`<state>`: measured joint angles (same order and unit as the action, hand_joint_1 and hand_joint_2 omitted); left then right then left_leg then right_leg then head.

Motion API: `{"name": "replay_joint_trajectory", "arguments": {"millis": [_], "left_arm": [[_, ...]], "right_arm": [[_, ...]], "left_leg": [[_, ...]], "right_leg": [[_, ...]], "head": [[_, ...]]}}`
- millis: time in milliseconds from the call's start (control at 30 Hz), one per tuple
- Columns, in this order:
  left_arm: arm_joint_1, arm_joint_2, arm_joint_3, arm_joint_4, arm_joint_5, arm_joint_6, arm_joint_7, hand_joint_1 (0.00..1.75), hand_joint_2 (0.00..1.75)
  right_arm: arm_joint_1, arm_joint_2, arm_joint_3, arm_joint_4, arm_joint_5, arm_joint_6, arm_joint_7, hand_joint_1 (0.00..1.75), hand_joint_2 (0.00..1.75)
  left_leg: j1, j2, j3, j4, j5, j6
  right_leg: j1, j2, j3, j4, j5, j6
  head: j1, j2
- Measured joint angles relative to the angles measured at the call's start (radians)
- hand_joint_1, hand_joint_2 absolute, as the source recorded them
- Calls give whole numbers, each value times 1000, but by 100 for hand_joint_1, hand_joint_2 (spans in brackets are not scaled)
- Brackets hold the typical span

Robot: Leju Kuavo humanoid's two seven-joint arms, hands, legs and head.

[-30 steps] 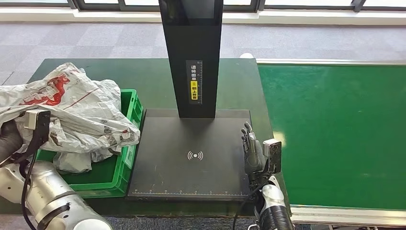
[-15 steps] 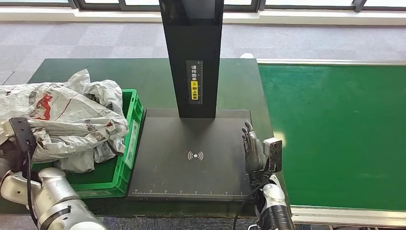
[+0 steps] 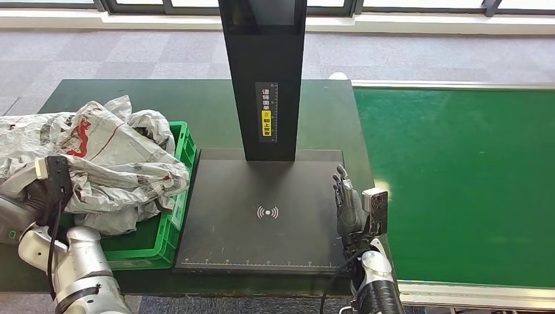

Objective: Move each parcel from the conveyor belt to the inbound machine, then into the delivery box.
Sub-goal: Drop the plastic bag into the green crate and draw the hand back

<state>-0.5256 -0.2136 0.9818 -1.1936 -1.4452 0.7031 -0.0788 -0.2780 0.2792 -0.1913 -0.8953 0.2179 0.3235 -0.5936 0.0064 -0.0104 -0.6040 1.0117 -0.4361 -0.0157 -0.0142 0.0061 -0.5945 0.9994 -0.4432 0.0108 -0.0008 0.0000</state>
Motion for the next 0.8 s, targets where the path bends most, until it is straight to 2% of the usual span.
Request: {"name": "replay_joint_trajectory", "arguments": {"millis": [567,600,667,800], "left_arm": [[0,0,17,-1,14,0,-32,0,0],[-2,-2,22,-3,27,0,-61,0,0],[-12,-10,49,-13,67,0,-173,0,0],[-74,-48,178,-41,133,0,-481,0,0]], "right_arm": [[0,0,0,0,1,0,0,0,0],[0,0,0,0,1,0,0,0,0],[0,0,0,0,1,-2,0,0,0],[0,0,0,0,3,-8,0,0,0]], "left_leg": [[0,0,0,0,0,0],[0,0,0,0,0,0],[0,0,0,0,0,0],[0,0,0,0,0,0]], "right_leg": [[0,0,0,0,0,0],[0,0,0,0,0,0],[0,0,0,0,0,0],[0,-1,0,0,0,0]], "head": [[0,0],[0,0],[0,0],[0,0]]}}
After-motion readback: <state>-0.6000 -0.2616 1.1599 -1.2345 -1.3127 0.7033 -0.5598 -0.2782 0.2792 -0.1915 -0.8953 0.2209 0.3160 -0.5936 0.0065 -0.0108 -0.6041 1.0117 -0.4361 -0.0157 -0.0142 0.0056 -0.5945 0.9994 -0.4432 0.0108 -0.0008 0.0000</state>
